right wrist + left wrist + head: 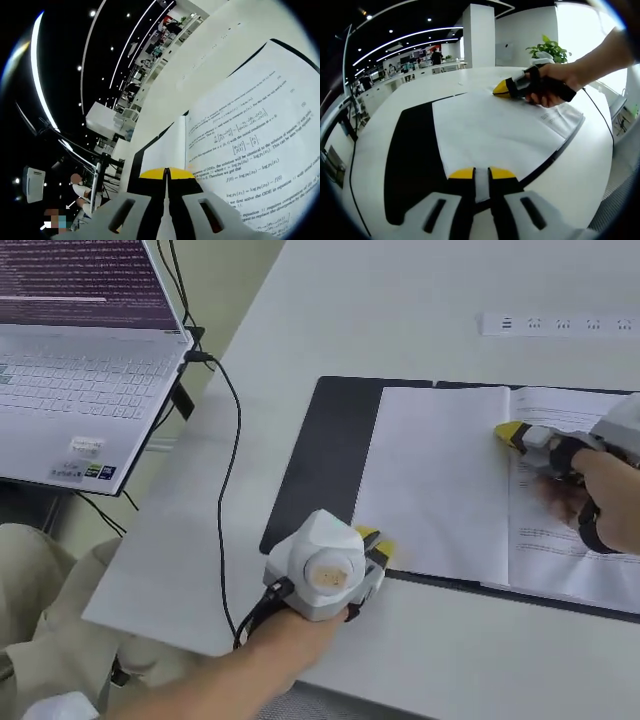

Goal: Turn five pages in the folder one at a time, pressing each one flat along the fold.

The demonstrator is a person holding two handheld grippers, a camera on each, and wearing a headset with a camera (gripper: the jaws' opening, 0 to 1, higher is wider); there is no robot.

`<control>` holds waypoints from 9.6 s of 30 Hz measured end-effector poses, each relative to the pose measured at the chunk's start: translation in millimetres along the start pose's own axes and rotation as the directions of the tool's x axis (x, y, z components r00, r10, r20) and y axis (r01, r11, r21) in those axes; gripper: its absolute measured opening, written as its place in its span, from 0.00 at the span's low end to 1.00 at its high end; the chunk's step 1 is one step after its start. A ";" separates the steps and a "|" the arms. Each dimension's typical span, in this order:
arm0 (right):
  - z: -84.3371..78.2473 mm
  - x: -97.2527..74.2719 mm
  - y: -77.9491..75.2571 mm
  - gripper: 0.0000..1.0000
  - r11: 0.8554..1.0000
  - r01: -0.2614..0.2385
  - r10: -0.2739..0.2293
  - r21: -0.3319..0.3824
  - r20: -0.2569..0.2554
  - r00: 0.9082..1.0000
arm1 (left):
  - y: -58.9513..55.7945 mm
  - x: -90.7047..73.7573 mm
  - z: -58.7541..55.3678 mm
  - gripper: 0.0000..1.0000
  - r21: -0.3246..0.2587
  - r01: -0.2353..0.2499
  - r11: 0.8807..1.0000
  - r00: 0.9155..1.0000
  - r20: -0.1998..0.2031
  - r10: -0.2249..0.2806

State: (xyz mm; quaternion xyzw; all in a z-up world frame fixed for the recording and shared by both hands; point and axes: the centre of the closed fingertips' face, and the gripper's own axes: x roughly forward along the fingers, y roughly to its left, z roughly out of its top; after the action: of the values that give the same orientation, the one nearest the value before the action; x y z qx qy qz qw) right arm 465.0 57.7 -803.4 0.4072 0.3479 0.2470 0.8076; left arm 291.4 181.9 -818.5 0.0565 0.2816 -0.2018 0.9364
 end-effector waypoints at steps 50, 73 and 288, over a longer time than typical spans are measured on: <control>24.9 19.5 -2.9 0.00 0.989 -0.019 0.014 0.145 0.037 0.999 | -0.6 -2.0 -0.6 0.08 0.023 -0.008 1.000 1.000 0.015 0.007; -14.0 -11.8 5.4 0.00 0.984 -0.058 0.066 0.165 -0.038 0.997 | -0.3 -0.7 -1.5 0.08 0.021 -0.007 1.000 1.000 0.013 0.007; -66.8 -301.3 -11.2 0.93 0.779 0.303 -0.214 -0.548 0.223 0.951 | -197.9 82.1 80.8 0.62 0.189 0.273 0.943 0.962 -0.036 -0.271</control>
State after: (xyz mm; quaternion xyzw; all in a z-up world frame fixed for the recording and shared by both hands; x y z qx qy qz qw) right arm 223.7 -121.5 -732.4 0.1093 0.2485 0.1962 0.9422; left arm 313.4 -44.7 -794.6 0.1082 0.2702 -0.3550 0.8884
